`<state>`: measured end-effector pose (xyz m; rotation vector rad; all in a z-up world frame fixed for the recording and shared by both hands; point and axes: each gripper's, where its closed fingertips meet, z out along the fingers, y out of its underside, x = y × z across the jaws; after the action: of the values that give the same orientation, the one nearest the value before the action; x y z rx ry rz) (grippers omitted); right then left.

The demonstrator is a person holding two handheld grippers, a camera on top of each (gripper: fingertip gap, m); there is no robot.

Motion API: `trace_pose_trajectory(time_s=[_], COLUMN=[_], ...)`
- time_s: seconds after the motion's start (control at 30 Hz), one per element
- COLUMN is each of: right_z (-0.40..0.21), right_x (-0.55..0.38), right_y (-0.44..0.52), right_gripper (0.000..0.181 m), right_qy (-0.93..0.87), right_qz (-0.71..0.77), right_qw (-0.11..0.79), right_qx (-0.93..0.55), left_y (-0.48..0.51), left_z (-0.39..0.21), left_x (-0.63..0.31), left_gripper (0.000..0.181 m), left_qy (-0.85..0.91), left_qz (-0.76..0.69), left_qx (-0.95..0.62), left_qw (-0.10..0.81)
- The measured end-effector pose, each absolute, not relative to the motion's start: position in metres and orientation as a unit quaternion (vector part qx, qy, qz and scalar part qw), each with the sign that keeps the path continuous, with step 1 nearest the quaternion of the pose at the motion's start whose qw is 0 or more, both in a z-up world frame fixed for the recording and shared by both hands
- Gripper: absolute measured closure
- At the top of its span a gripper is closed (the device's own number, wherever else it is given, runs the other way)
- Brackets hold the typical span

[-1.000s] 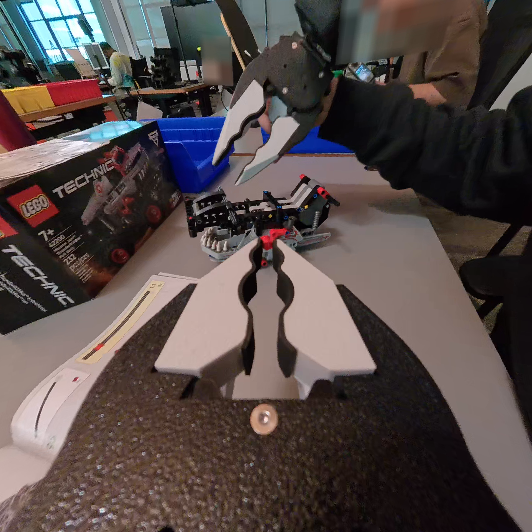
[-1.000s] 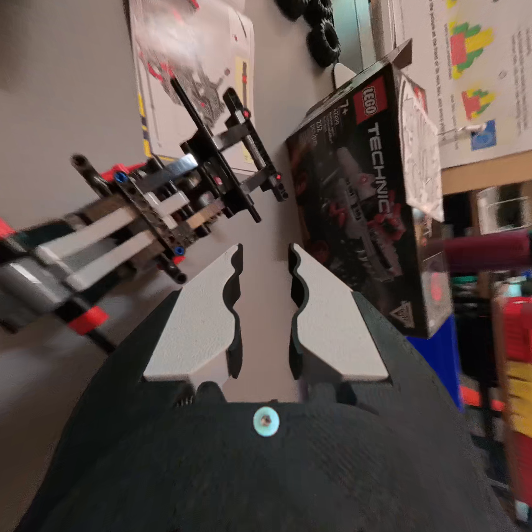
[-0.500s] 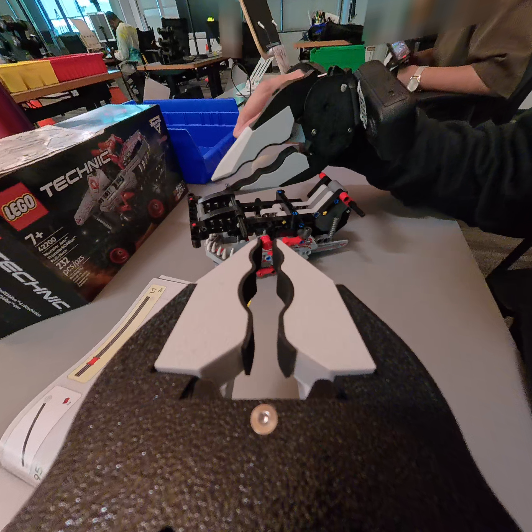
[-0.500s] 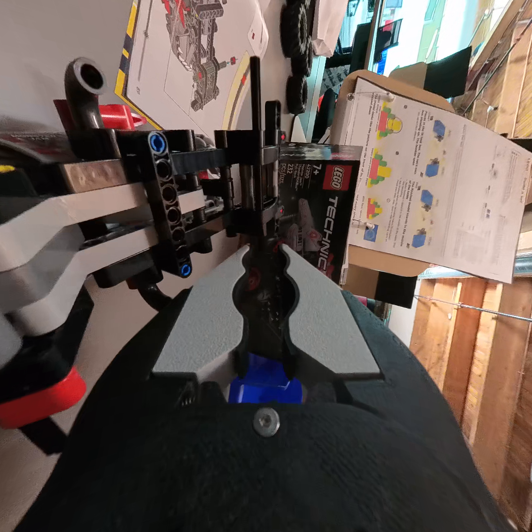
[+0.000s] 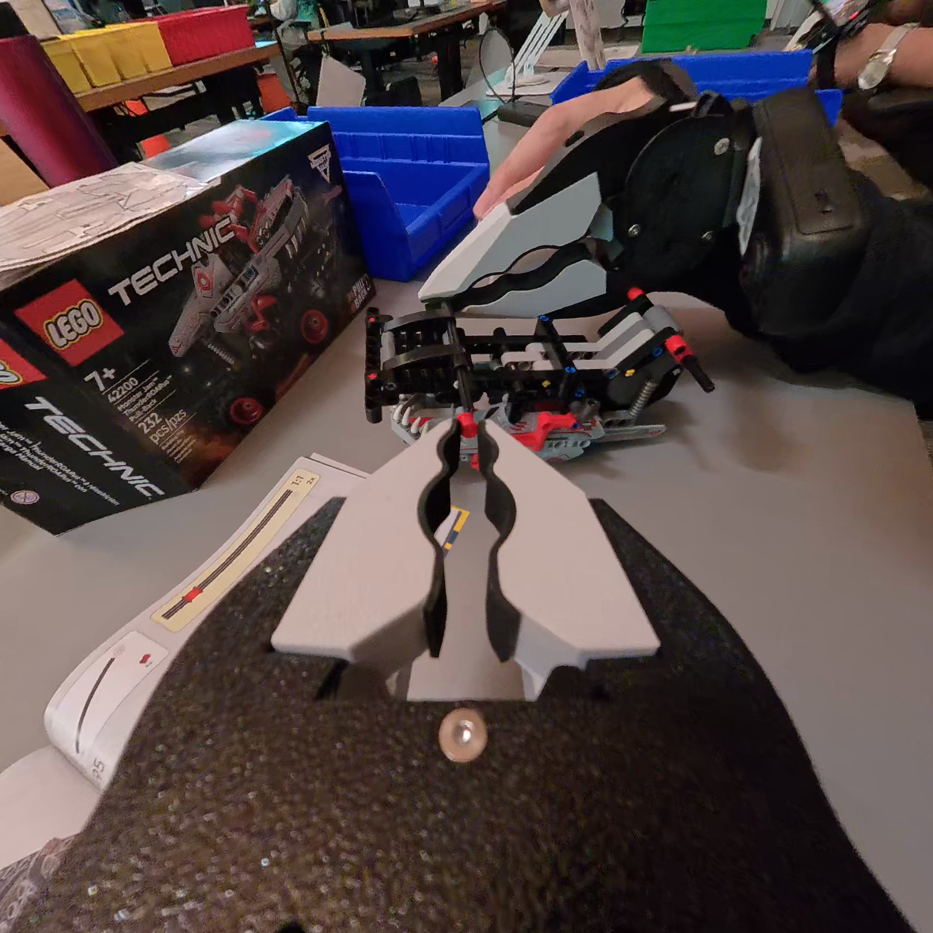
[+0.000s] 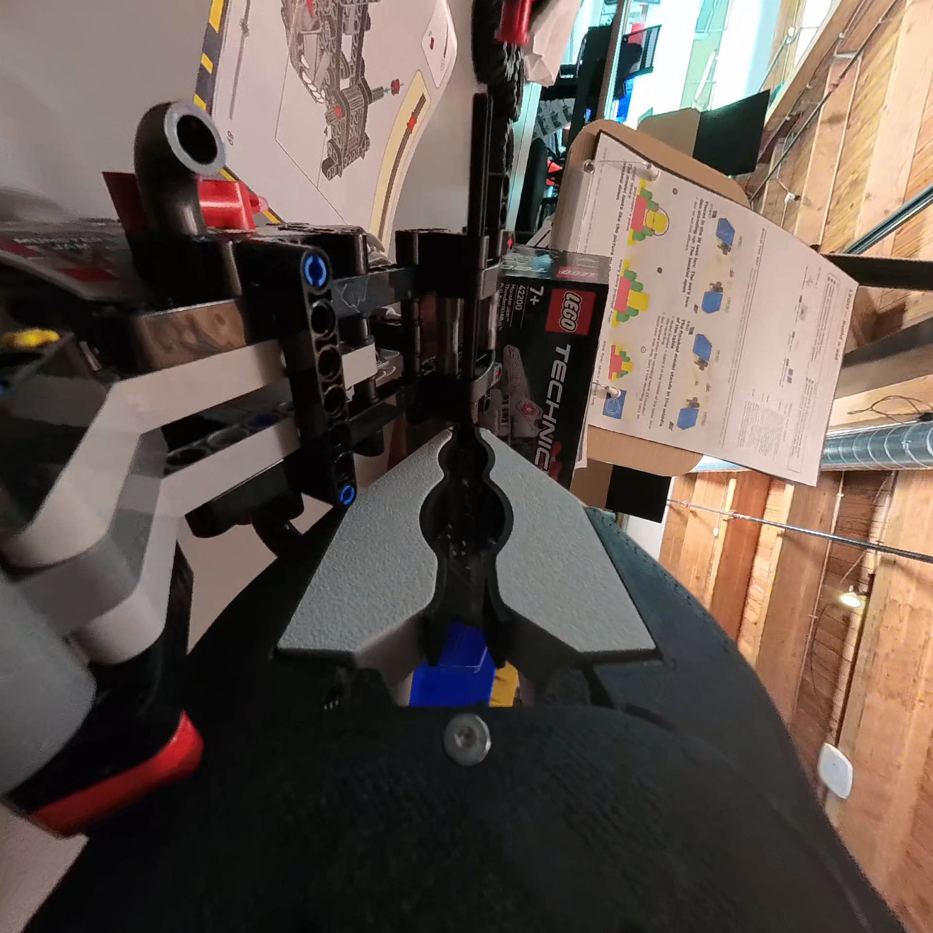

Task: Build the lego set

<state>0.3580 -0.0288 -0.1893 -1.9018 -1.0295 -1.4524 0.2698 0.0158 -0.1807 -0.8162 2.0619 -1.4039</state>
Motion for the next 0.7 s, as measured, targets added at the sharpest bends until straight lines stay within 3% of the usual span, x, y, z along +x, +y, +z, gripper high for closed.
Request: trace_pose_trajectory(time_s=[0.03,0.7], right_z=[-0.1883,-0.1888], right_x=[0.3571,0.3588], right_y=[-0.0285,-0.0290], right_gripper=[0.180,0.180], right_qy=[-0.383,-0.370], right_qz=[-0.542,-0.547], right_qw=[0.264,0.266], right_qx=[-0.699,-0.702], left_y=[0.0156,0.0099], left_z=[-0.1833,-0.1832], left_x=[0.2714,0.2765], left_gripper=[0.177,0.177], left_qy=[0.763,0.741], left_qz=[-0.510,-0.554], left_qx=[-0.302,-0.304], left_qw=[0.258,0.229])
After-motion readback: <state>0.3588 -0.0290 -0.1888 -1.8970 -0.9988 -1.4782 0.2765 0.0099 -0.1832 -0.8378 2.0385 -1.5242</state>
